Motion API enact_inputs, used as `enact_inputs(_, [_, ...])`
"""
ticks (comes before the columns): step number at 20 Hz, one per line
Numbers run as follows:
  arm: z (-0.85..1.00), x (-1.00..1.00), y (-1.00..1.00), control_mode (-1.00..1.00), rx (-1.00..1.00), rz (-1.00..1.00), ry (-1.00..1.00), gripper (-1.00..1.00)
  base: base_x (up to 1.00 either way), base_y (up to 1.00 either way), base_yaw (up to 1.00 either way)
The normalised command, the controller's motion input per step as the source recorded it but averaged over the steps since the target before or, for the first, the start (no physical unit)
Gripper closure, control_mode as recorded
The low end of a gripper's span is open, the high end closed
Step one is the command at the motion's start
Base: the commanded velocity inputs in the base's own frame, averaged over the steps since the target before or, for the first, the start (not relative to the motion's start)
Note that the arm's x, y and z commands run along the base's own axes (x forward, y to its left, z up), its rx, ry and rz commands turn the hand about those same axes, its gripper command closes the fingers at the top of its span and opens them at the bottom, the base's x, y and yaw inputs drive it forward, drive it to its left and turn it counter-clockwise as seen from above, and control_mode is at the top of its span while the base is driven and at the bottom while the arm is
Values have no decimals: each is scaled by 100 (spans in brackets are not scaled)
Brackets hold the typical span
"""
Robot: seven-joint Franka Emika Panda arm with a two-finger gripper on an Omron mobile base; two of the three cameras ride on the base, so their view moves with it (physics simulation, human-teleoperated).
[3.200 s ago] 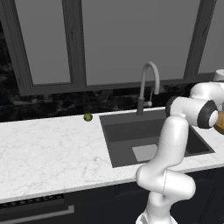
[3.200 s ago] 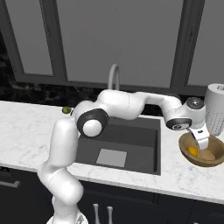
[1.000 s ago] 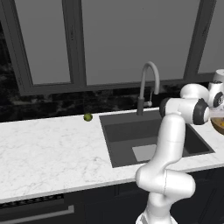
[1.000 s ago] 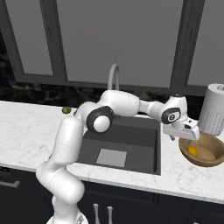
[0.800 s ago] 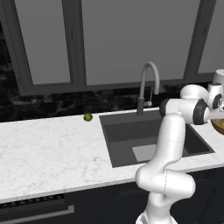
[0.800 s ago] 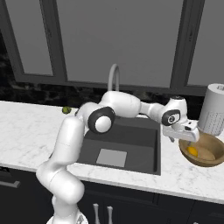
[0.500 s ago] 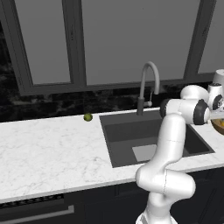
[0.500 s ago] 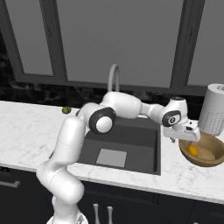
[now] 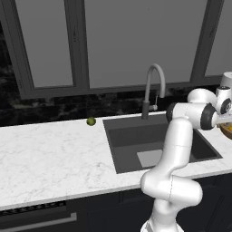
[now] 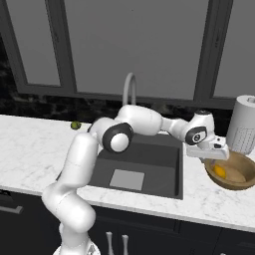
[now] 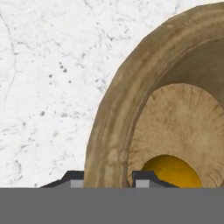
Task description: Pick the lemon from the sink and place it in the bowl. Then pick the bowl and place it in the microwave. Then close the microwave door and press the start button.
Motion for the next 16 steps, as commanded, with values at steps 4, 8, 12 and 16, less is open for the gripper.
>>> enact_inputs(4, [-1,0,0,-100,0,10,0,100,0,0,0])
enact_inputs(8, [13,-23,15,-100,0,13,-2,100,0,0,0])
enact_inputs(12, [36,-39,40,-100,-1,16,-3,100,0,0,0])
enact_inputs(16, [49,-45,45,-100,-1,14,-5,100,0,0,0])
